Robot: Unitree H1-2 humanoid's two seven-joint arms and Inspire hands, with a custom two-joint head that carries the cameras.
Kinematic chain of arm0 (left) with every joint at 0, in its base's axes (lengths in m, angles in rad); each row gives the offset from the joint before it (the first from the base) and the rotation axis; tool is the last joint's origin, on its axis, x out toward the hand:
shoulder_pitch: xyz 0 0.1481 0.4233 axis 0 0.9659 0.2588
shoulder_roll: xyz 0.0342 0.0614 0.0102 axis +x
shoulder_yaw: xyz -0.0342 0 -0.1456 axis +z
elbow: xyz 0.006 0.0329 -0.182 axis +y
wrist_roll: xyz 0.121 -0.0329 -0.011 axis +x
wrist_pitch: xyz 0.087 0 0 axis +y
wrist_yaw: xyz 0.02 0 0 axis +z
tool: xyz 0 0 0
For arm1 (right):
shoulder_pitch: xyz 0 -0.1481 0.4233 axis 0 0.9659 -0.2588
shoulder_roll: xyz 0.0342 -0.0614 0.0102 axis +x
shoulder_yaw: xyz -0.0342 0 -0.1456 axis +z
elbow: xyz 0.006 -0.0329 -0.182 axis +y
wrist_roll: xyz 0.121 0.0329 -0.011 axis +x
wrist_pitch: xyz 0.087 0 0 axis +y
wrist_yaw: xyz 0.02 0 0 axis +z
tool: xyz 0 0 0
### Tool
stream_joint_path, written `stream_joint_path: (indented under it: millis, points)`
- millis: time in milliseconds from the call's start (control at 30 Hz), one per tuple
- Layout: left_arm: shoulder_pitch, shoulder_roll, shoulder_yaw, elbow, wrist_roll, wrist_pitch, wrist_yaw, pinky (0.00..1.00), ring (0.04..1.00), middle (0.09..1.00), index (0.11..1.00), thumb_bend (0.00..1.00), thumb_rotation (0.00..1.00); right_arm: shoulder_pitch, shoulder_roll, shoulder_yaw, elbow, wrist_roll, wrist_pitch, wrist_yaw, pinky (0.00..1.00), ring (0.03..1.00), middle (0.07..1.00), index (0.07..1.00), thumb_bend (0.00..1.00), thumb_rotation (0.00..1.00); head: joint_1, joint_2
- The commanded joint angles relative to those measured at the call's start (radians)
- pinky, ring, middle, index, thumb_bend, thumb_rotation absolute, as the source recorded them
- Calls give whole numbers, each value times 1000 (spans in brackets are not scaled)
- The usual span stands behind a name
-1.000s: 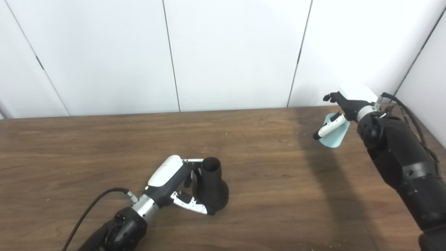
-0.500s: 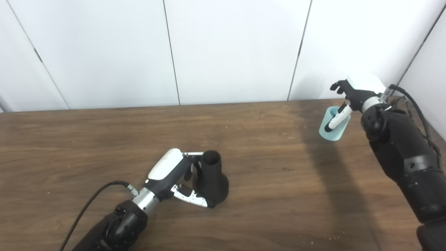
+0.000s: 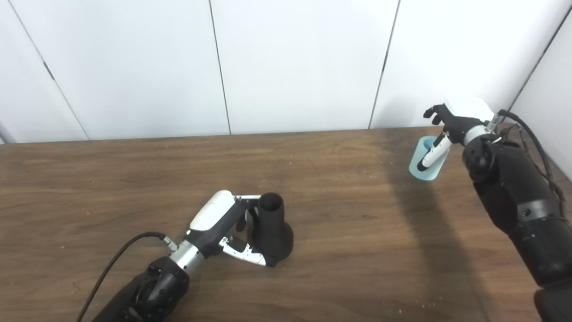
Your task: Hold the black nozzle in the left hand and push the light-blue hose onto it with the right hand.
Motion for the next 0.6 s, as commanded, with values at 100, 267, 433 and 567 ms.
stream_joint_path:
  millis: [100, 267, 433, 567]
  points:
    - [74, 60, -31, 77, 107, 114, -98, 399, 411, 468, 488, 517, 81, -52, -31, 0, -15, -1, -4, 7, 550, 668, 738, 773, 965, 195, 0, 4]
    - [73, 61, -31, 78, 108, 110, -97, 399, 414, 471, 488, 517, 81, -67, -36, 23, -10, -28, 16, 27, 545, 640, 678, 722, 960, 257, 0, 4]
    - [71, 61, -31, 82, 107, 108, -96, 399, 414, 471, 488, 517, 81, -70, -42, 38, -13, -41, 16, 37, 447, 512, 575, 672, 918, 285, 0, 4]
    - [73, 63, -30, 76, 105, 111, -99, 400, 414, 467, 488, 517, 81, -65, -47, 43, -16, -44, 8, 37, 371, 450, 529, 648, 897, 297, 1, 8]
